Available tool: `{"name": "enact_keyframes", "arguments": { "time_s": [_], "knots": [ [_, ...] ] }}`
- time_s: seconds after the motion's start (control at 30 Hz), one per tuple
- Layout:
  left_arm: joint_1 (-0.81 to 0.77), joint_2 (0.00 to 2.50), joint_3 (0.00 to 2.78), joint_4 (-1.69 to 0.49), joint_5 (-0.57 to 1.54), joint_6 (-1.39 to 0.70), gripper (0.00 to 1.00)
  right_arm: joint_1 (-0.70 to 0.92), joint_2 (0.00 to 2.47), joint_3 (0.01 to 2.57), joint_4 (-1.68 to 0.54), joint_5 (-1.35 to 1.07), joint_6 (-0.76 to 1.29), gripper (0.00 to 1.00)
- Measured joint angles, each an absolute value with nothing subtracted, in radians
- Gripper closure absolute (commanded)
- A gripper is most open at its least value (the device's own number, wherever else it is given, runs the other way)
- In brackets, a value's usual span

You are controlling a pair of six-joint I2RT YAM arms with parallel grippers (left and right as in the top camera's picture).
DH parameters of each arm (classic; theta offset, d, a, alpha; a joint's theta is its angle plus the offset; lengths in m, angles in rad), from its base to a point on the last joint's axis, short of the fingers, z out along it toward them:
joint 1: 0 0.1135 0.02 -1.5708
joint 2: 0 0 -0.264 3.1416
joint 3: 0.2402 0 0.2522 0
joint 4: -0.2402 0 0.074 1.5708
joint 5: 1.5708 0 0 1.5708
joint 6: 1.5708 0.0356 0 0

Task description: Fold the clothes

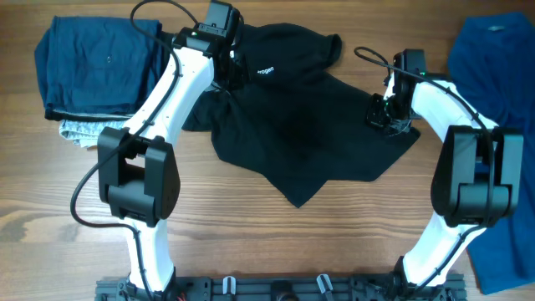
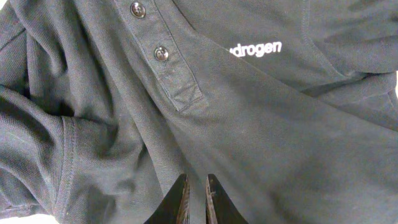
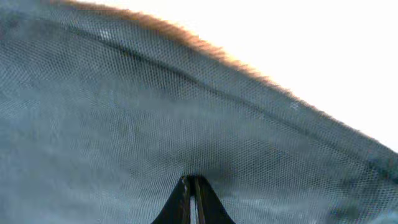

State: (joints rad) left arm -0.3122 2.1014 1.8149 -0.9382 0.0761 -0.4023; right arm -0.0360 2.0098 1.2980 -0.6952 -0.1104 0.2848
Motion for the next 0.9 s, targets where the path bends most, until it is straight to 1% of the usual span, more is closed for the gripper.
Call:
{"name": "enact_keyframes", "arguments": {
  "time_s": [0.33, 0.47, 0.5, 0.6, 0.67, 0.7, 0.8, 0.9],
  "knots": [
    [-0.312, 2.101, 1.815, -0.939, 0.076, -0.402, 0.9, -0.033, 2.027, 1.256, -0.395, -0.02, 0.31, 0.95],
    [-0.312, 2.101, 1.815, -0.938, 0.076, -0.402, 0.9, -0.034, 2.09, 1.277, -0.194, -0.014, 0.302, 0.92],
    [-0.312, 2.101, 1.815, -0.937, 0.076, -0.402, 0.9, -0.034, 2.098, 1.291, -0.197, -0.014, 0.29, 0.9],
    [-0.312, 2.101, 1.815, -0.934, 0.076, -0.402, 0.9, -0.04, 2.143, 1.415, -0.318, -0.009, 0.251, 0.89],
    [-0.312, 2.101, 1.815, -0.933, 0.076, -0.402, 0.89, -0.053, 2.178, 1.541, -0.461, -0.005, 0.216, 0.94],
    [-0.312, 2.101, 1.815, -0.934, 0.076, -0.402, 0.89, -0.059, 2.191, 1.623, -0.539, -0.002, 0.198, 0.95],
    [-0.312, 2.101, 1.815, -0.932, 0.071, -0.402, 0.88, -0.07, 2.193, 1.914, -0.875, -0.026, 0.177, 0.96],
    [-0.312, 2.101, 1.815, -0.933, 0.023, -0.402, 0.87, -0.07, 2.144, 2.036, -1.177, -0.162, 0.177, 0.96]
  ]
}}
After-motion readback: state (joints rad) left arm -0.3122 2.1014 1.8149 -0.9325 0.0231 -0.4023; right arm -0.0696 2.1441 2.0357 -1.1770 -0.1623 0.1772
